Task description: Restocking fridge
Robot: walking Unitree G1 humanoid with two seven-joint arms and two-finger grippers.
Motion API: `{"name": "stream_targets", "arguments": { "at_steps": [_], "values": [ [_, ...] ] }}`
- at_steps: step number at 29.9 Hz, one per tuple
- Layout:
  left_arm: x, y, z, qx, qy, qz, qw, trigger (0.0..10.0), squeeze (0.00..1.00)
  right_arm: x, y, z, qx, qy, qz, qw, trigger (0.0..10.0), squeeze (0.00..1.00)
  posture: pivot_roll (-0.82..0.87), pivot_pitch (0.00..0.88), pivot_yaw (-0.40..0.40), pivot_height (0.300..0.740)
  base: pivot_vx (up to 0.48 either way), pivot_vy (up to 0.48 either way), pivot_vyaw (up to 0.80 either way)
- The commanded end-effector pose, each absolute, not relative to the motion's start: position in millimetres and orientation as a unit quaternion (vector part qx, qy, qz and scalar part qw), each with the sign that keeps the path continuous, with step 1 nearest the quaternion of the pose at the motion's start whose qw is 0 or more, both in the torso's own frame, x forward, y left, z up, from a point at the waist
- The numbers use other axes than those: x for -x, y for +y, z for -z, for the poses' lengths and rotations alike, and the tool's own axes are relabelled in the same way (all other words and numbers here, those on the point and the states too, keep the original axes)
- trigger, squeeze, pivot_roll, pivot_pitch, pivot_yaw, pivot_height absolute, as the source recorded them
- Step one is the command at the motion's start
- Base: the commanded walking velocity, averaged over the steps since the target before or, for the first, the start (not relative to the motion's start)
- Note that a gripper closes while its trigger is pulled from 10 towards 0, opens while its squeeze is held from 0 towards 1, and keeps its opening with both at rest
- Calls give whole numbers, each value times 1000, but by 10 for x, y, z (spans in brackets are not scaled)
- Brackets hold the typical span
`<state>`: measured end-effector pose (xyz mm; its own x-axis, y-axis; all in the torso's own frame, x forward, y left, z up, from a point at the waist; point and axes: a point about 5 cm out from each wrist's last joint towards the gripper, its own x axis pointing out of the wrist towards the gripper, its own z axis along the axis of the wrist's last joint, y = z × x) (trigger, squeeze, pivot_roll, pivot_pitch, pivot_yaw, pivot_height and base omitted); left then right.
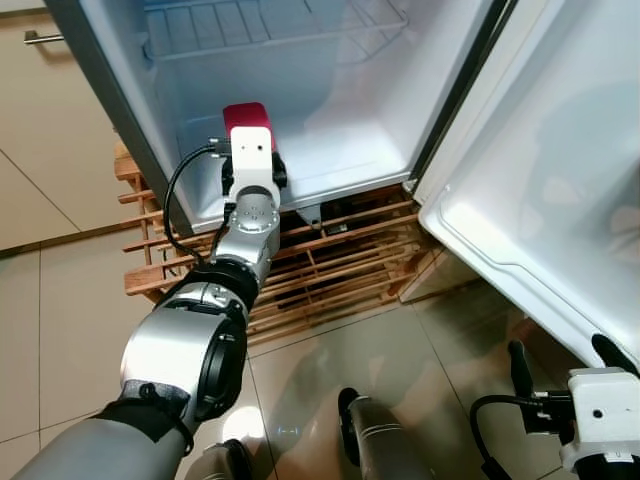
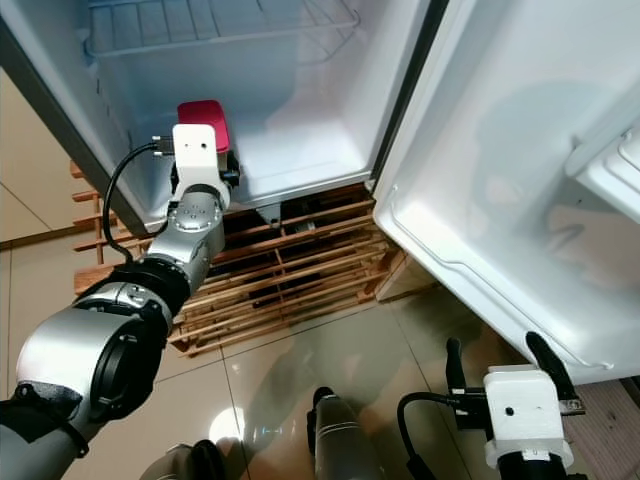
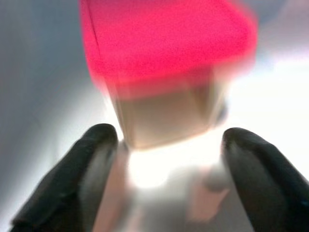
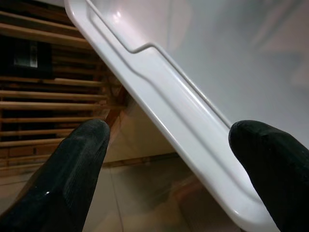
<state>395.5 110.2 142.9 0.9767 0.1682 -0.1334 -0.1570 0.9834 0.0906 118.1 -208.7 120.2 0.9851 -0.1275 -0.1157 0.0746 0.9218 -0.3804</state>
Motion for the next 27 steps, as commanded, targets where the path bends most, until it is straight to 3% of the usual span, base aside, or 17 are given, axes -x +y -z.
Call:
{"name": "stream_targets", "arguments": {
  "at_steps": [1, 13, 14, 22, 27],
  "values": [
    [-3928, 1079, -1368, -43, 83, -93, 991, 10000, 1000, -1146, -2091, -1222, 191, 75, 55, 977, 10000, 0, -520, 275, -49, 727, 0, 0, 0],
    [-3954, 884, -1505, -36, 58, -75, 995, 10000, 1000, -1256, -2027, -1171, 180, 67, 49, 980, 10000, 0, -475, 248, -35, 727, 0, 0, 0],
    [-3952, 868, -1509, -39, 54, -72, 995, 10000, 0, -1281, -2016, -1164, 177, 64, 48, 981, 10000, 0, -467, 242, -32, 727, 0, 0, 0],
    [-3905, 777, -1560, -72, -9, -8, 997, 10000, 0, -1552, -1922, -1089, 156, 38, 41, 986, 10000, 0, -374, 159, 2, 727, 0, 0, 0],
    [-3718, 1002, -1388, -98, -14, 23, 995, 10000, 0, -1839, -1798, -1005, 138, 17, 28, 990, 10000, 0, -265, 82, 26, 727, 0, 0, 0]
  ]
}}
